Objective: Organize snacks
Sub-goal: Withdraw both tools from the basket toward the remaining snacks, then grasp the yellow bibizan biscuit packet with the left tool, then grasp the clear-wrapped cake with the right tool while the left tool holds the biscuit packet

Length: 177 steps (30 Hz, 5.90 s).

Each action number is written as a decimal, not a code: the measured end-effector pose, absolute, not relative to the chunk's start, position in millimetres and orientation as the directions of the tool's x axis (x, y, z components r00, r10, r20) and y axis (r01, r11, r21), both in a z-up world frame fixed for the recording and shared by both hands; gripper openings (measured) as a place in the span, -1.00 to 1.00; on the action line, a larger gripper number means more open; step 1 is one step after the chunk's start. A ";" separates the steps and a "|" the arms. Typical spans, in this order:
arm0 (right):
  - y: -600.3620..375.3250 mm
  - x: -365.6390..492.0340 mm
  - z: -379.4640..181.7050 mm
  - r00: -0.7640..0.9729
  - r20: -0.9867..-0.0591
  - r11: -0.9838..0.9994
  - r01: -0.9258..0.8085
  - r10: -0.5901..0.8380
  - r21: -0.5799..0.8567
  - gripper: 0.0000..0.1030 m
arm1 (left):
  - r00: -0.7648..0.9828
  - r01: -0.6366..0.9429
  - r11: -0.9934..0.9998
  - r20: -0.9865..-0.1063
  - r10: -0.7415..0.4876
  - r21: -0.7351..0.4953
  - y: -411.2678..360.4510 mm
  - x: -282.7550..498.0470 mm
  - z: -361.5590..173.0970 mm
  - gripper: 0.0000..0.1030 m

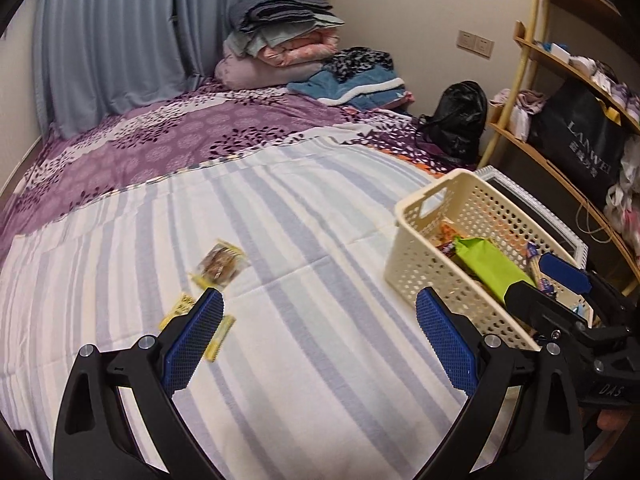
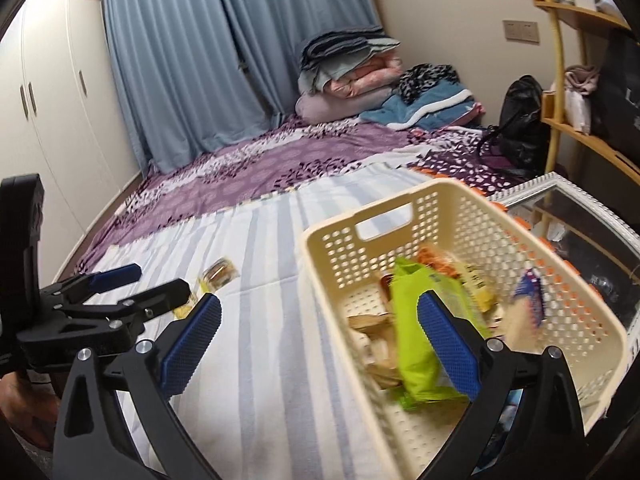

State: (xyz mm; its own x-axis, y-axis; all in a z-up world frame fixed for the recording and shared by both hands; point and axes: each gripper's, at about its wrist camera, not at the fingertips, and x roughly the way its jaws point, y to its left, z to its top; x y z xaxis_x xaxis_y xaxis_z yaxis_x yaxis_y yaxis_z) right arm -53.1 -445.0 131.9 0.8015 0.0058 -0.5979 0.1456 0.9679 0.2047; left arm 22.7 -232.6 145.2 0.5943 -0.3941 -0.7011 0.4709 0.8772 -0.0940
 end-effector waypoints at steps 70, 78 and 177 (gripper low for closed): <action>-315.7 26.1 46.5 0.611 -0.772 0.984 -0.101 0.176 0.144 0.90 | 0.455 0.059 0.993 -0.883 -0.116 -0.101 -77.0 107.5 11.3 0.94; -312.4 18.0 48.6 0.609 -0.772 0.983 -0.110 0.181 0.144 0.90 | 0.467 0.161 0.979 -0.865 -0.186 -0.124 -79.3 76.8 31.2 0.94; -278.1 174.8 18.1 0.594 -0.798 0.995 -0.053 0.099 0.084 -0.25 | 0.554 0.051 0.991 -0.822 -0.130 -0.123 -11.5 112.5 24.8 -0.04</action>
